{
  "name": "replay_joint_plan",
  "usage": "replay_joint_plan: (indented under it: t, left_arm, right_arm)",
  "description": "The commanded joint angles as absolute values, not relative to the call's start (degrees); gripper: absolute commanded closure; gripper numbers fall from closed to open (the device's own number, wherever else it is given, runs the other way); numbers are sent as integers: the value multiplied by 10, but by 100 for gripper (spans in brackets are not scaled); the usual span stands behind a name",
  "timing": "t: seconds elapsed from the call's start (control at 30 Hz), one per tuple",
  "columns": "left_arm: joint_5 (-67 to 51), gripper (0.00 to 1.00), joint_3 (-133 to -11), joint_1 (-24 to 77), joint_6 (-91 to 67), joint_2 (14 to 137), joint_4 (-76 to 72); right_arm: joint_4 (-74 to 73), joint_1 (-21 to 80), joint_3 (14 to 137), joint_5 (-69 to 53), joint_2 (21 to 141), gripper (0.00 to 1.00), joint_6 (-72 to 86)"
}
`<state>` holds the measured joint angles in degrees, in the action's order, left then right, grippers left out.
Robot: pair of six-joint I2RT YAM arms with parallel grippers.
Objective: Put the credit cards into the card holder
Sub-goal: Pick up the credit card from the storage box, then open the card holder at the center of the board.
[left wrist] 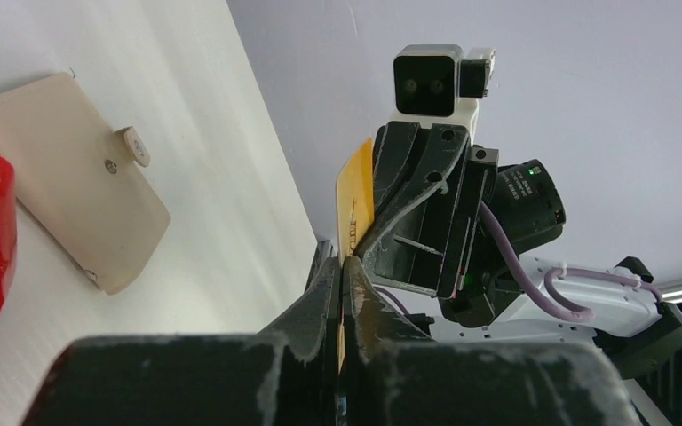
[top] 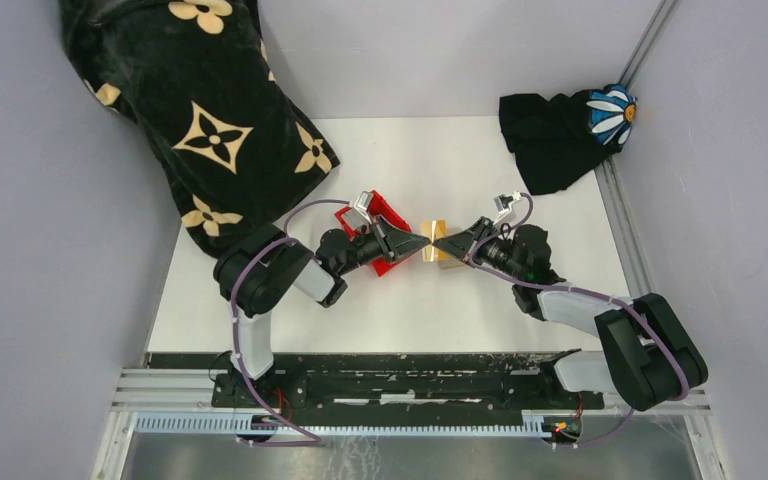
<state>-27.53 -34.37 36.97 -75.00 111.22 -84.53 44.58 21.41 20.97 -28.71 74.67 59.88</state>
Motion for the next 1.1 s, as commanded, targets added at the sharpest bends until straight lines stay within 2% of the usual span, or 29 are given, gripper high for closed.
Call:
replay_joint_plan:
  t: [0.0, 0.17, 0.33, 0.53, 0.73, 1.07]
  left_arm:
    - [-301, 97, -364, 371, -772, 1124, -912]
    - [-292, 81, -358, 358, -764, 1132, -874]
    - [-249, 74, -354, 356, -677, 1099, -736]
    - [-200, 72, -362, 364, -605, 1080, -625]
    - [-110, 74, -401, 401, -500, 1051, -447]
    - [-49, 76, -440, 432, -449, 1055, -358]
  right_arm:
    - [542, 204, 201, -306, 760, 99, 632]
    - [486, 195, 219, -303, 733, 99, 607]
    - [278, 195, 272, -262, 668, 99, 505]
    - [82, 196, 348, -206, 657, 99, 408]
    - [-35, 211, 409, -139, 697, 99, 328]
    - [-163, 285, 513, 26, 780, 99, 241]
